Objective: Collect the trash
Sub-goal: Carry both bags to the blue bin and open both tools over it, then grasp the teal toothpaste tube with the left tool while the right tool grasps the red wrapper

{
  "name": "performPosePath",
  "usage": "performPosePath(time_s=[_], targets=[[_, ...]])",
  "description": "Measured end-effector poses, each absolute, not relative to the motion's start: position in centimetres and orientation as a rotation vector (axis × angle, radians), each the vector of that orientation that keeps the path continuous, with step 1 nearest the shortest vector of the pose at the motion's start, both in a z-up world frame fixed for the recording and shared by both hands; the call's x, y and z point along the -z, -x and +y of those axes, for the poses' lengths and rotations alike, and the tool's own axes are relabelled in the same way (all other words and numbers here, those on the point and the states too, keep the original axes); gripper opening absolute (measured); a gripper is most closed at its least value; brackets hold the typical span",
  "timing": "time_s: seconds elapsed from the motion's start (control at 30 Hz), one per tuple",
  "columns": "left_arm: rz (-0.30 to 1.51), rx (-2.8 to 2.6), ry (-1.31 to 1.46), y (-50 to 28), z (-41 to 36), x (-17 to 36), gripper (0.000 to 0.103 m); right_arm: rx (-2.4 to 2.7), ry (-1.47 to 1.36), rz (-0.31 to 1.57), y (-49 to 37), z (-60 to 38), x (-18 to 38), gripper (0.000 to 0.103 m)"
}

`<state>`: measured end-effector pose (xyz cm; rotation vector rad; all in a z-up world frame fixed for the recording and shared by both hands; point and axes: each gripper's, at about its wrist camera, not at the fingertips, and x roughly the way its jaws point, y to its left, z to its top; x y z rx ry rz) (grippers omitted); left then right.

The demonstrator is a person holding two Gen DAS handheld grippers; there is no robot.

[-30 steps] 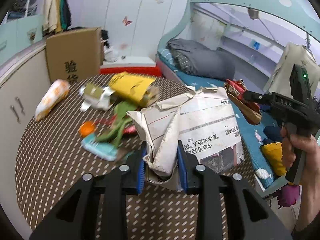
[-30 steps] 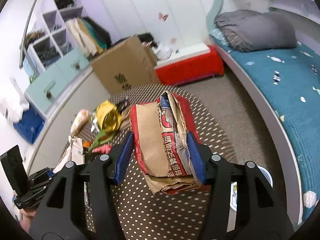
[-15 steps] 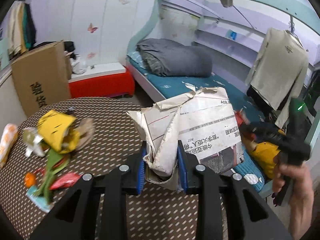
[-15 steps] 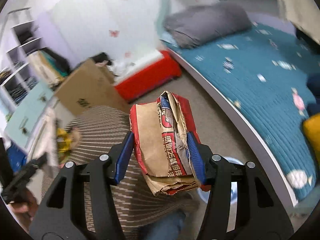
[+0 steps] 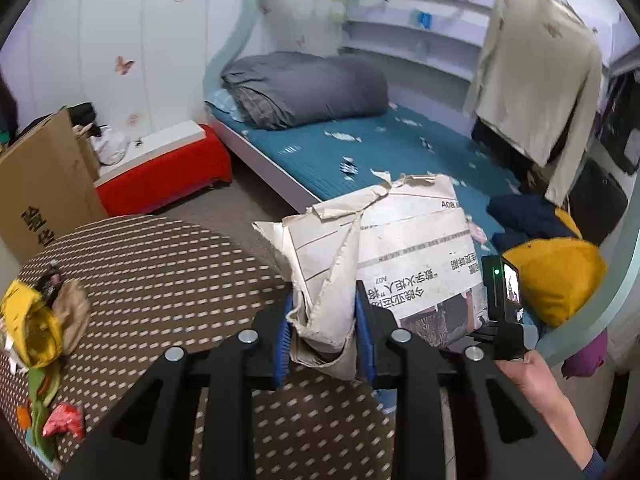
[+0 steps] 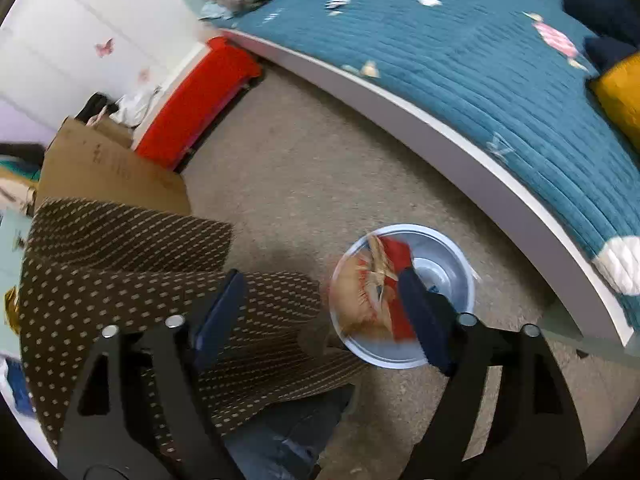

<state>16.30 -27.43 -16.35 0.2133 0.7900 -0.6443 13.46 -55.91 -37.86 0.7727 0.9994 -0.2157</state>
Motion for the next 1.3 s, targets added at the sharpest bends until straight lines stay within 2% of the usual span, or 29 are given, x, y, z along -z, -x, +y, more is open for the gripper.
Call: performPosePath(time_s=[0.17,0.33,0.47,0.57,0.63,0.8,0.93,1.3], targets=[[0.821,0.698,-0.308,-16.3,-31.8,18.0,0.027,0.275,-0.851,0.904,-10.5,-58.7,36.5,0.079],[0.884,0.746,-0.425,-16.3,-36.7,20.4,0.028,0.323,-0.855,0.771,-6.9,-61.3,32.2,0.082],[0.942,0.760,-0.504,-16.7,-39.9,22.2,0.033,0.327,-0.833,0.712,-5.1,-62.2,29.5,0.084],[0.986,0.730,-0.582,-17.3,-42.1,24.1,0.049,0.324,-0.827,0.694,-4.6,-62.1,28.4,0.086],[1.029,0.710,-0.602,-18.0,-43.1,25.2,0.085,0.319,-0.817,0.692,-4.5,-61.9,27.9,0.086],[1.070,0.709,-0.525,-18.6,-42.5,25.2,0.086,0.307,-0.804,0.709,-4.4,-60.4,27.9,0.090],[1.014,0.715,-0.500,-17.4,-41.1,23.7,0.086,0.297,-0.790,0.731,-4.7,-59.1,28.2,0.097],[0.855,0.678,-0.355,-15.1,-35.4,17.6,0.089,0.296,-0.702,0.723,-5.3,-55.5,24.5,0.097]])
